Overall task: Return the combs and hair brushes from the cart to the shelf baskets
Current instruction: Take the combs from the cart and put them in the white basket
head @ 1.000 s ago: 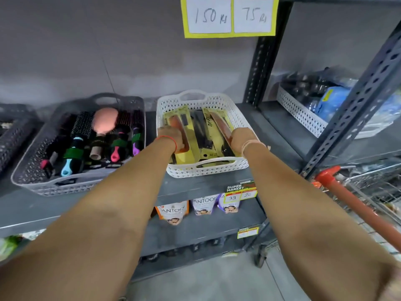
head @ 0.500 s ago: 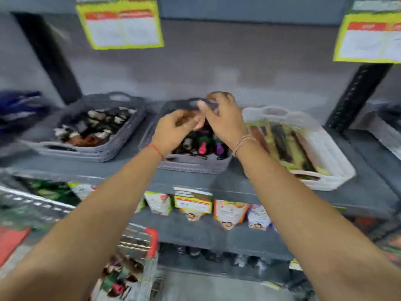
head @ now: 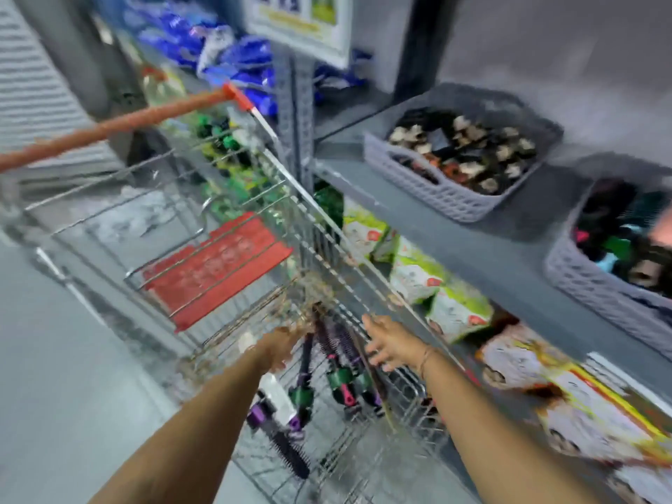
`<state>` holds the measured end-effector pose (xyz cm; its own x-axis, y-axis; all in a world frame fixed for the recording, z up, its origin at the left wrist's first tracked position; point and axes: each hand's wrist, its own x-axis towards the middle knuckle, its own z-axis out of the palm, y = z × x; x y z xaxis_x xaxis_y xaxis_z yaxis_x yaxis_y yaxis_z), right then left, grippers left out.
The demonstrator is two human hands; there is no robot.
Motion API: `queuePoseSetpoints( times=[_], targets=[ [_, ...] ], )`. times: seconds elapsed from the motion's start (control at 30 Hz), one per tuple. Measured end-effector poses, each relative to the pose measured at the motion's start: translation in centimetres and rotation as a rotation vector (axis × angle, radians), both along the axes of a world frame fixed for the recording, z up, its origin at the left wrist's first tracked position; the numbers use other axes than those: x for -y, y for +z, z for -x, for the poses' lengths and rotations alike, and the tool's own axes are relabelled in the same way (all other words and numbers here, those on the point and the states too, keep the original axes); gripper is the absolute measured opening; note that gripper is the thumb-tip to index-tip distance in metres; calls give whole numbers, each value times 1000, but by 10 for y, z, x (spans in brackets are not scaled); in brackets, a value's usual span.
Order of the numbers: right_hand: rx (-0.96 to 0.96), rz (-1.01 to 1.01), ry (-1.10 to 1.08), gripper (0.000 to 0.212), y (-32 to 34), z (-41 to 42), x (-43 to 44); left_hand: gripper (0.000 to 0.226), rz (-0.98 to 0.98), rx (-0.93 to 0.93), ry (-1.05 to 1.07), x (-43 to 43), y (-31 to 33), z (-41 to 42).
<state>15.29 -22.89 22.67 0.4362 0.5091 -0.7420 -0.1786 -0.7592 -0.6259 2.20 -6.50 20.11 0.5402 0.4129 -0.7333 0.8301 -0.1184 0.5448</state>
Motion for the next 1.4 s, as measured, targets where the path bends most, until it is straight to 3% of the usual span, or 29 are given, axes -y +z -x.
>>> queuePoseSetpoints(
  times=[0.07, 0.2, 0.27, 0.33, 0.4, 0.5, 0.63, 0.77, 0.97, 1.07, 1.17, 1.23, 1.3, 1.4],
  targets=[
    [3, 102, 72, 51, -37, 6, -7, 41, -24, -125, -6, -12, -34, 16],
    [44, 213, 136, 35, -98, 7, -10, 56, -130, -263, -9, -16, -85, 21],
    [152, 259, 211, 41, -130, 0, -12, 53, -120, -286, 16, -13, -105, 14],
    [316, 321, 239, 35, -152, -5, -11, 48, -91, -304, 27, -11, -122, 3],
    [507, 333, 168, 18, -167, -3, -14, 34, -81, -284, 73, -8, -138, -6],
    [735, 258, 124, 24, -181, 5, -23, 16, -82, -161, 247, 3, -160, -17],
    [596, 472, 191, 60, -203, 12, -13, 5, 18, -51, 438, 35, -192, -32],
    [462, 562, 84, 37, -214, 9, 4, 20, -78, -89, 505, 57, -198, -37],
    [659, 405, 222, 36, -198, 8, -20, 33, -417, -264, 732, 30, -192, -13],
    [699, 289, 364, 51, -198, 14, -36, 41, -415, -364, 840, 11, -195, -6],
    [669, 344, 548, 65, -215, 19, -39, 44, -357, -403, 780, 0, -206, -7],
    [608, 385, 646, 77, -223, 20, -38, 46, -352, -437, 602, -5, -218, -6],
    [613, 399, 569, 79, -225, 17, -33, 50, -384, -467, 433, -7, -229, -4],
    [669, 426, 465, 77, -225, 10, -27, 54, -418, -514, 372, -13, -243, -2]
  ],
)
